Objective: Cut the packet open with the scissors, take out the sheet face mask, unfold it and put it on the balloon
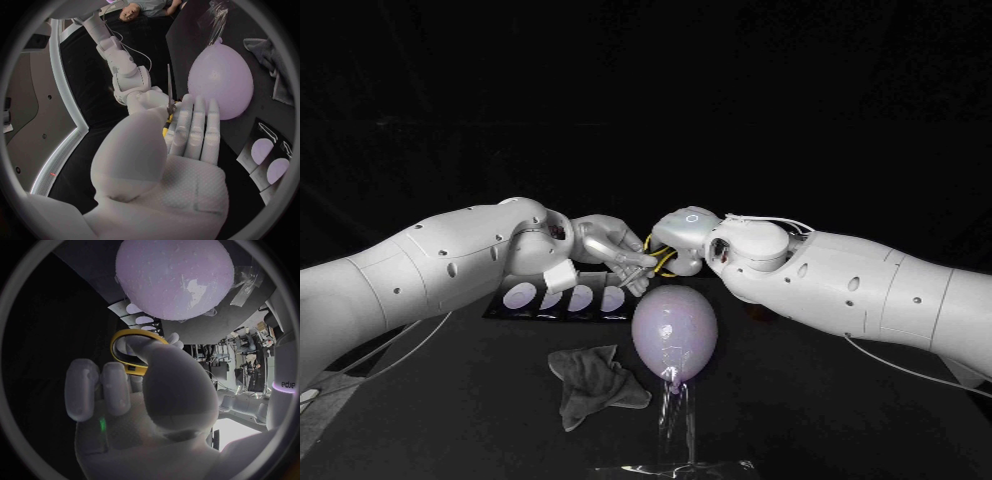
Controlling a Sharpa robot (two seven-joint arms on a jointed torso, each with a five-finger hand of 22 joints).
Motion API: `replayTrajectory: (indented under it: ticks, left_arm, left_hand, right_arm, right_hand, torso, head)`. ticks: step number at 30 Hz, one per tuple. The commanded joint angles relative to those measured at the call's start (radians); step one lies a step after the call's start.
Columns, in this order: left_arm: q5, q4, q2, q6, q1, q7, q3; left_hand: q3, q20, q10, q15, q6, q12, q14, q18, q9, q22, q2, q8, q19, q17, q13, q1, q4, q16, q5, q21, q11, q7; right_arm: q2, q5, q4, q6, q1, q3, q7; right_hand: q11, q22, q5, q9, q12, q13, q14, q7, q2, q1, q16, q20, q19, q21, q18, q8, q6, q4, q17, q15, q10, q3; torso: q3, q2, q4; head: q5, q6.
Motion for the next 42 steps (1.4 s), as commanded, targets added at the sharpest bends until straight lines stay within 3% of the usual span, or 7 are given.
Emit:
replayTrajectory:
  ticks: [1, 11, 19, 32, 33, 35, 42]
  left_arm:
    - [0.109, 0.045, 0.029, 0.092, 0.008, 0.101, 0.009]
    - [0.127, 0.052, 0.033, 0.099, 0.008, 0.102, 0.009]
    - [0.137, 0.06, 0.038, 0.106, 0.009, 0.101, 0.009]
    - [0.153, 0.059, 0.036, 0.029, 0.021, 0.069, 0.008]
    - [0.158, 0.059, 0.035, 0.016, 0.023, 0.063, 0.008]
    - [0.173, 0.057, 0.033, -0.019, 0.027, 0.051, 0.006]
    - [0.191, 0.033, 0.034, -0.103, 0.032, 0.023, 0.004]
  left_hand:
    - [0.081, -0.003, 0.0, -0.006, 0.007, 0.0, 0.002, 0.013, -0.004, 0.001, -0.001, 0.0, 0.004, 0.001, 0.001, 0.013, -0.089, 0.006, 0.003, 0.004, -0.007, -0.001]
    - [0.081, -0.003, 0.0, -0.006, 0.007, 0.0, 0.002, 0.013, -0.003, 0.001, -0.001, 0.0, 0.004, 0.001, 0.001, 0.012, -0.089, 0.006, 0.003, 0.005, -0.007, -0.001]
    - [0.082, -0.003, 0.001, -0.006, 0.008, 0.0, 0.003, 0.013, -0.003, 0.001, -0.001, 0.0, 0.004, 0.002, 0.001, 0.011, -0.089, 0.006, 0.003, 0.005, -0.007, -0.001]
    - [0.092, -0.002, -0.02, 0.001, -0.008, -0.008, -0.017, 0.011, 0.0, 0.0, -0.003, -0.01, -0.007, 0.002, -0.003, 0.001, -0.092, -0.005, 0.004, 0.003, 0.002, 0.011]
    - [0.088, 0.004, -0.038, 0.01, -0.022, -0.01, -0.034, 0.008, -0.001, -0.003, -0.007, -0.019, -0.017, 0.0, -0.005, -0.027, -0.069, -0.014, 0.0, -0.003, 0.011, 0.018]
    - [-0.025, 0.021, -0.174, 0.045, -0.136, -0.002, -0.088, 0.004, -0.034, -0.016, -0.091, -0.099, -0.046, -0.006, -0.008, -0.226, 0.022, -0.039, 0.003, -0.025, 0.064, 0.072]
    - [-0.132, 0.032, -0.2, 0.052, -0.147, 0.001, -0.109, 0.014, -0.043, -0.029, -0.108, -0.125, -0.052, 0.003, -0.001, -0.365, 0.022, -0.038, 0.003, -0.04, 0.071, 0.081]
  right_arm:
    - [0.016, 0.007, 0.009, 0.027, -0.006, -0.001, -0.053]
    - [0.016, -0.001, 0.009, 0.055, -0.007, -0.001, -0.105]
    - [0.015, -0.008, 0.015, 0.062, -0.009, -0.001, -0.14]
    - [-0.013, -0.006, 0.048, -0.033, -0.01, -0.001, -0.099]
    - [-0.019, -0.007, 0.055, -0.048, -0.01, -0.001, -0.093]
    - [-0.035, -0.01, 0.074, -0.074, -0.01, -0.001, -0.082]
    - [-0.062, -0.013, 0.091, -0.082, -0.009, -0.001, -0.083]
  right_hand:
    - [-0.113, 0.109, 0.0, 0.088, 0.591, 0.231, 0.051, -0.003, 0.019, -0.021, 0.029, -0.002, 0.012, 0.013, -0.015, 0.016, -0.016, 0.006, 0.057, -0.007, 0.349, 0.002]
    - [-0.137, 0.146, 0.018, 0.177, 0.944, 0.667, 0.091, -0.033, 0.023, -0.137, 0.133, -0.013, 0.036, 0.041, -0.024, 0.086, 0.03, 0.077, 0.304, -0.02, 0.366, 0.023]
    - [-0.159, 0.163, 0.007, 0.366, 1.099, 0.887, 0.104, -0.062, 0.001, -0.186, 0.158, -0.031, 0.044, 0.05, -0.027, 0.222, 0.008, 0.091, 0.379, -0.039, 0.372, 0.049]
    - [-0.162, 0.154, 0.0, 0.422, 1.112, 0.909, 0.104, -0.066, 0.035, -0.203, 0.158, -0.028, 0.033, 0.037, -0.024, 0.256, 0.009, 0.113, 0.379, -0.042, 0.373, 0.064]
    - [-0.162, 0.151, 0.0, 0.423, 1.11, 0.906, 0.104, -0.066, 0.035, -0.203, 0.157, -0.028, 0.03, 0.034, -0.023, 0.256, 0.008, 0.114, 0.378, -0.042, 0.372, 0.064]
    - [-0.162, 0.149, 0.0, 0.425, 1.107, 0.902, 0.103, -0.066, 0.035, -0.203, 0.156, -0.027, 0.028, 0.032, -0.022, 0.256, 0.006, 0.114, 0.375, -0.042, 0.371, 0.065]
    - [-0.164, 0.153, 0.001, 0.436, 1.101, 0.894, 0.103, -0.068, 0.037, -0.193, 0.156, -0.023, 0.031, 0.035, -0.024, 0.259, 0.002, 0.105, 0.374, -0.043, 0.369, 0.073]
  torso:
    - [0.0005, -0.001, -0.0011]
    - [0.0014, -0.001, -0.0012]
    - [0.0009, 0.0, -0.0018]
    - [0.0019, -0.001, -0.0012]
    - [0.0018, -0.001, -0.0015]
    - [0.0016, 0.0, -0.0016]
    - [0.0028, 0.0, -0.0029]
  head:
    - [0.001, 0.0]
    - [0.0, 0.0]
    - [-0.005, 0.0]
    - [-0.004, 0.004]
    - [-0.004, 0.004]
    - [-0.004, 0.004]
    - [-0.005, 0.005]
